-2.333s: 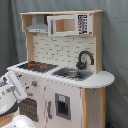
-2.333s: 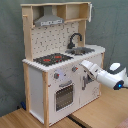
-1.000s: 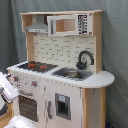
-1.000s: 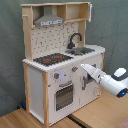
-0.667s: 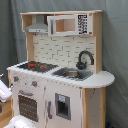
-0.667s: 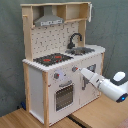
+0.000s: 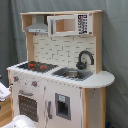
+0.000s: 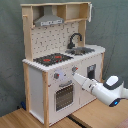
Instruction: Play with the kitchen
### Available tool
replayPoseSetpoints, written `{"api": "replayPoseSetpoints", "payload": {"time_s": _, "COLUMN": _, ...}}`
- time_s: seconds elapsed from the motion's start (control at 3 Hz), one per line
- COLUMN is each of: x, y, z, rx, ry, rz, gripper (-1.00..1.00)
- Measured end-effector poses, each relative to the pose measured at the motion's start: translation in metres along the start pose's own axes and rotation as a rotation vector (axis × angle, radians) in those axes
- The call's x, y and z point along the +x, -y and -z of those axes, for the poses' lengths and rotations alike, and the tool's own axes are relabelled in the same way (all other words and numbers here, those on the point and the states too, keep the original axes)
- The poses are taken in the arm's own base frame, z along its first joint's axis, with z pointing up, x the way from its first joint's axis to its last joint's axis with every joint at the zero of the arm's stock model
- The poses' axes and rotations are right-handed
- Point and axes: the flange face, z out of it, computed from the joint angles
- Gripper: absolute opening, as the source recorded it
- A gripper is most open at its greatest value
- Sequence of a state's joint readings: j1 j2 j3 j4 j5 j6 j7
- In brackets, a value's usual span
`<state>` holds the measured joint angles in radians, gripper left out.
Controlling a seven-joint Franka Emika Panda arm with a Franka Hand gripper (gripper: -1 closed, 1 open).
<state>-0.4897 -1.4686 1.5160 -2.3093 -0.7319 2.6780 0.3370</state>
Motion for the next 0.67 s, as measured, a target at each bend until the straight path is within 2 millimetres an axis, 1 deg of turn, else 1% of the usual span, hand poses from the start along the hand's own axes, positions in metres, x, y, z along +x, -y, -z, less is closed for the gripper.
{"api": "replayPoseSetpoints", "payload": {"time_s": 0.33, "x": 0.016, "y": 0.0, "z": -0.008, "rx": -0.003, "ry": -0.008, "rz": 0.095, "gripper": 1.0}}
{"api": "replayPoseSetpoints", "payload": {"time_s": 0.67, "x": 0.028, "y": -0.003, "z": -0.015, "rx": -0.009, "ry": -0.013, "rz": 0.18, "gripper": 1.0}}
